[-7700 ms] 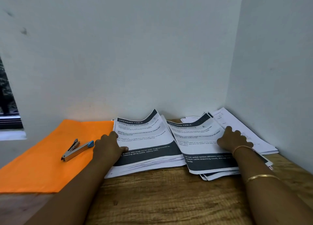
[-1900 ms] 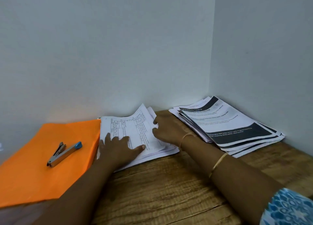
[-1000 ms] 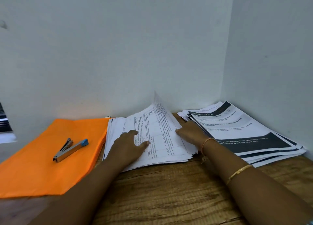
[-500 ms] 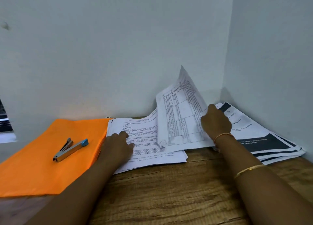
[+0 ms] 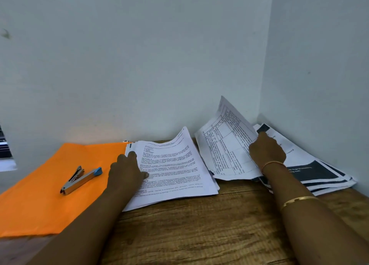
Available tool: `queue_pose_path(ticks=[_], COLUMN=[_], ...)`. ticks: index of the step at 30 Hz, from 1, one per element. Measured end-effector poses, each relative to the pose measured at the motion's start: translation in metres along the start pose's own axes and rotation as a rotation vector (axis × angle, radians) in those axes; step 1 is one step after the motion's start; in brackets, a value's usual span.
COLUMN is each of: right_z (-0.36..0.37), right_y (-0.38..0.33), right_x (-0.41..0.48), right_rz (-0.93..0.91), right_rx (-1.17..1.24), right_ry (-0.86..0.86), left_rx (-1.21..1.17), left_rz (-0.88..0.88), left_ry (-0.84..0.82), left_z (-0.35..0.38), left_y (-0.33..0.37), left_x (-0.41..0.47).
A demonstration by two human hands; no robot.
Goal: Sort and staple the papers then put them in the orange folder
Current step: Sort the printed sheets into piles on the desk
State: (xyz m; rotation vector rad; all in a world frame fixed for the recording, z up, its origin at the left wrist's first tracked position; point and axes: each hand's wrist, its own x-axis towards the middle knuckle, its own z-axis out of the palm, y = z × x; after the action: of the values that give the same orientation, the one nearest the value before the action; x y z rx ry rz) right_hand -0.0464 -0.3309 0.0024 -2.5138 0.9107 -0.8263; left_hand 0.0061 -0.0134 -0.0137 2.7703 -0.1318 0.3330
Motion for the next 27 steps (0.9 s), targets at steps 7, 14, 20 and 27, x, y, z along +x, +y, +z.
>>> queue_pose_path(ticks=[7, 14, 20, 27], right_z=[-0.007, -0.006, -0.003, -0.002], right_y=[0.010, 0.015, 0.017, -0.002], right_x=[0.004, 0.002, 0.001, 0.000], right_rz=[0.026, 0.104, 0.157, -0.057], right_rx=[-0.118, -0.171, -0.192, -0.258], right_ry=[-0.052, -0.160, -0.191, 0.094], left_rx=[-0.089, -0.101, -0.074, -0.243], left_rz=[-0.007, 0.029, 0.060, 0.103], left_ry=[0.047, 0.138, 0.270, 0.393], left_z=[0.000, -0.002, -0.005, -0.007], left_y=[-0.005, -0.008, -0.007, -0.007], left_x=[0.004, 0.004, 0.001, 0.003])
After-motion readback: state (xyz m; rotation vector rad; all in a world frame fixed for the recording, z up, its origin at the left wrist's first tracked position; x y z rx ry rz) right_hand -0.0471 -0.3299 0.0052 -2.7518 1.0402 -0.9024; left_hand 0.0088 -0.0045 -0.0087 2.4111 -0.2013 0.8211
